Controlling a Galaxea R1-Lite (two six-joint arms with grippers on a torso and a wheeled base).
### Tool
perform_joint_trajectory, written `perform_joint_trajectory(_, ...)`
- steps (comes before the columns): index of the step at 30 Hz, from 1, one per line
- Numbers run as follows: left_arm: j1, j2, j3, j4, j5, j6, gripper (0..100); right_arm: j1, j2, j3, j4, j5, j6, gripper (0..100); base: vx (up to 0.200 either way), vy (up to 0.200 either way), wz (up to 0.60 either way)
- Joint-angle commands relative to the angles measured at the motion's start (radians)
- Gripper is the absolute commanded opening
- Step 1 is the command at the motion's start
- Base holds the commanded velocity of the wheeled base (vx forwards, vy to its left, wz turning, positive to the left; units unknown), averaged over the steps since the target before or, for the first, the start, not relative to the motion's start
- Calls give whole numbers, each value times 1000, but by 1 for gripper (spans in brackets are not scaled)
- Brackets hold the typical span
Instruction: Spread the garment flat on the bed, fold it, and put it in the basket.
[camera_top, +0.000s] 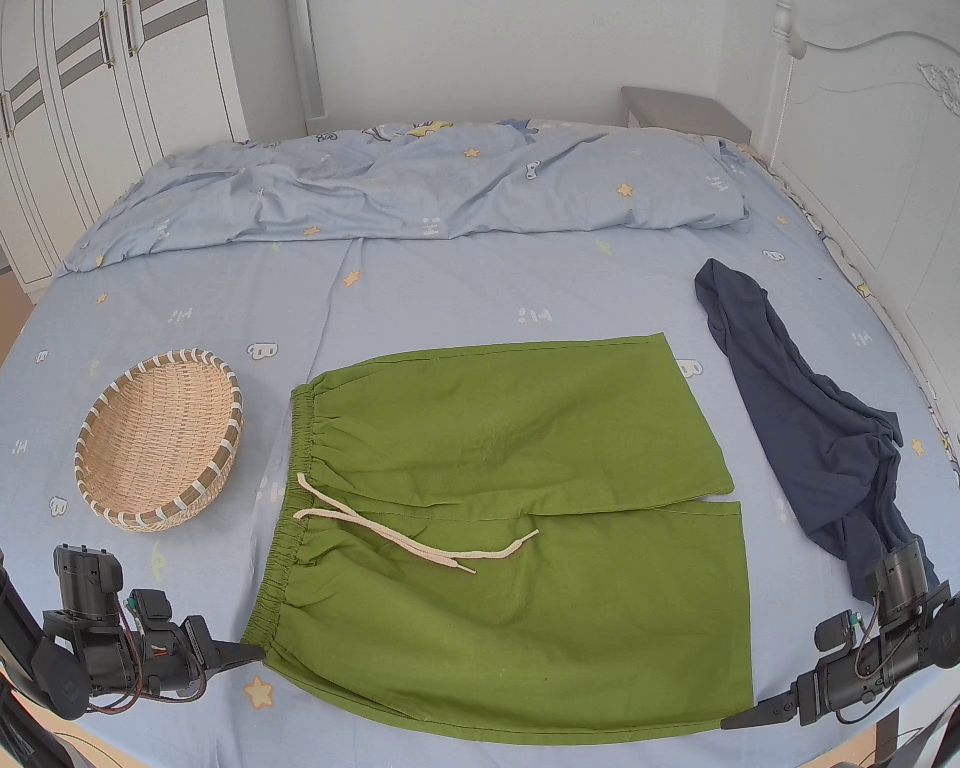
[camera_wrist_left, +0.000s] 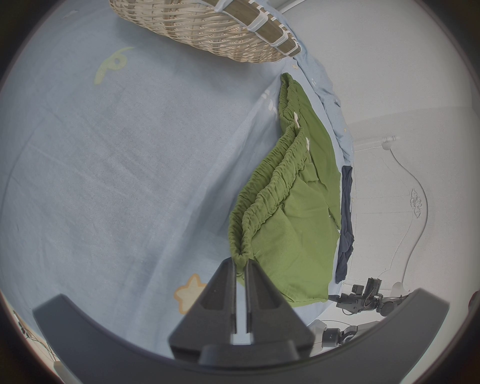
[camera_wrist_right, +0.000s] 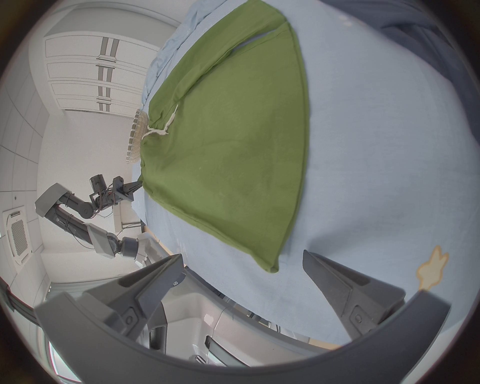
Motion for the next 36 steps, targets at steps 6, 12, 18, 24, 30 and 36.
perform_joint_trajectory(6, 1, 0, 18, 1, 0, 1, 0, 59, 70, -9, -4, 16, 4, 100, 0, 0, 0)
perform_joint_trajectory(12, 9, 0, 18, 1, 1, 1, 0, 59, 118, -16, -49, 24, 4, 100, 0, 0, 0)
perform_joint_trajectory(18, 9, 1, 18, 1, 1, 1, 0, 53, 142, -14, -99, 45, 8, 100, 0, 0, 0)
perform_joint_trajectory(24, 9, 1, 18, 1, 1, 1, 0, 34, 165, -12, -135, 47, 8, 100, 0, 0, 0)
perform_joint_trajectory(30, 10, 1, 18, 1, 0, 1, 0, 30, 161, -2, -135, 47, 8, 0, 0, 0, 0)
perform_joint_trajectory(36, 12, 3, 18, 3, 1, -1, 0, 3, 155, 9, -136, 47, 6, 0, 0, 0, 0)
